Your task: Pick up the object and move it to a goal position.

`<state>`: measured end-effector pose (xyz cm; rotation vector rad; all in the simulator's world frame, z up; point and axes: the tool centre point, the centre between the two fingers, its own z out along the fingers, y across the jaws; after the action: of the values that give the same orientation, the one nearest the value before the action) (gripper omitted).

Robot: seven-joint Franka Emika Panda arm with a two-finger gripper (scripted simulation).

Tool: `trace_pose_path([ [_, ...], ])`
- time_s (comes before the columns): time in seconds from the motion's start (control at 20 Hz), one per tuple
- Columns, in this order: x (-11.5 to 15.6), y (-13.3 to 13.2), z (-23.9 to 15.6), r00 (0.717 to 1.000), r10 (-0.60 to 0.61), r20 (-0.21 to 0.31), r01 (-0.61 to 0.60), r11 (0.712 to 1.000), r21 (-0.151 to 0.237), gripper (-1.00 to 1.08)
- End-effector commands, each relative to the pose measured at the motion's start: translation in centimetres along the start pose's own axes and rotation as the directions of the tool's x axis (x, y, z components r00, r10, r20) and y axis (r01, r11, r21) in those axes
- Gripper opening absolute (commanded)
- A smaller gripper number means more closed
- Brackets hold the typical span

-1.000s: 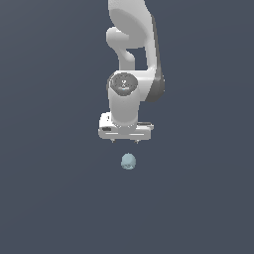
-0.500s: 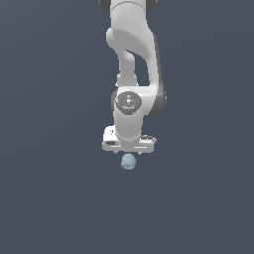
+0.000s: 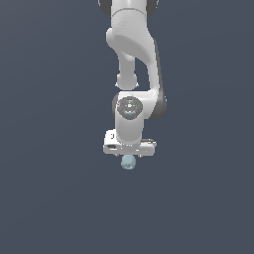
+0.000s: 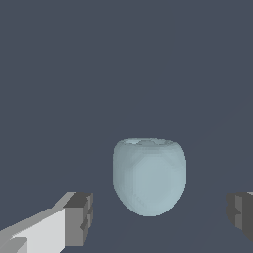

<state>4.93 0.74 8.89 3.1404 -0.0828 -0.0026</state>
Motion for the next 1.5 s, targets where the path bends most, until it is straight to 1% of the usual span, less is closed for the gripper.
trace_pose_path([
  [0.0,0.0,0.0,0.5,1.000,0.000,0.001,0.000,1.000,0.000,1.00],
  [0.4,-0.1,0.0,4.2,1.000,0.001,-0.001,-0.001,1.000,0.000,1.00],
  [0.7,0.1,0.0,4.9,1.000,0.001,-0.001,-0.001,1.000,0.000,1.00],
  [0.75,0.1,0.0,4.9,1.000,0.001,-0.001,-0.001,1.000,0.000,-1.00],
  [1.3,0.1,0.0,4.9,1.000,0.000,-0.002,0.000,1.000,0.000,-1.00],
  [1.45,0.2,0.5,4.4,1.000,0.000,-0.002,0.000,1.000,0.000,-1.00],
])
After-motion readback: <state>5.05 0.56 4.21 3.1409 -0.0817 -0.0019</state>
